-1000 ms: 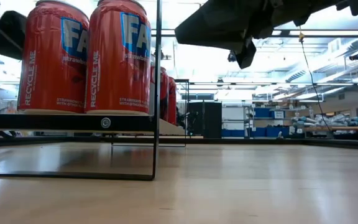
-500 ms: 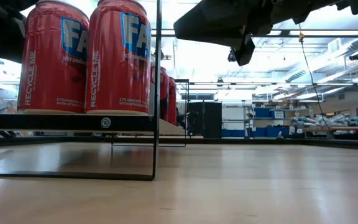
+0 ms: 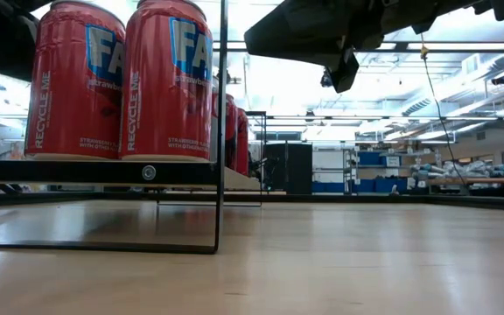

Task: Place canned beverage on shelf
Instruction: Adjust the blue soda can on the shelf

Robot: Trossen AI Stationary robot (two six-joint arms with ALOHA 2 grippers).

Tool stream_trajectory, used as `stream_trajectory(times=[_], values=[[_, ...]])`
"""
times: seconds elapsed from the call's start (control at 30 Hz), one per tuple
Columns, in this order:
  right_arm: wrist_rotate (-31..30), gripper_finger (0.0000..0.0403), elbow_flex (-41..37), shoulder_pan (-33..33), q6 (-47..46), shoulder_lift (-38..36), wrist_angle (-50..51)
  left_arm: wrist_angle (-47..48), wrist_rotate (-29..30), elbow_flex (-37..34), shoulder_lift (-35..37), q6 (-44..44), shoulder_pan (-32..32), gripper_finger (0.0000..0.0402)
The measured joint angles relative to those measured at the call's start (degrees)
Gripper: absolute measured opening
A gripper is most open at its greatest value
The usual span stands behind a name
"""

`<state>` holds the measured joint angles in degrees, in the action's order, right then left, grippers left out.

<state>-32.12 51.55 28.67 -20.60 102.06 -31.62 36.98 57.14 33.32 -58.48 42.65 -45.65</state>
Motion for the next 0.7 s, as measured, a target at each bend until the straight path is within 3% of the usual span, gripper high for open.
stream_trajectory(times=[0.7], values=[[0.0,0.0049,0.0,0.0,0.02,0.02,-0.02,-3.27,1.25,-0.02,0.0,0.09,0.0,0.0298]])
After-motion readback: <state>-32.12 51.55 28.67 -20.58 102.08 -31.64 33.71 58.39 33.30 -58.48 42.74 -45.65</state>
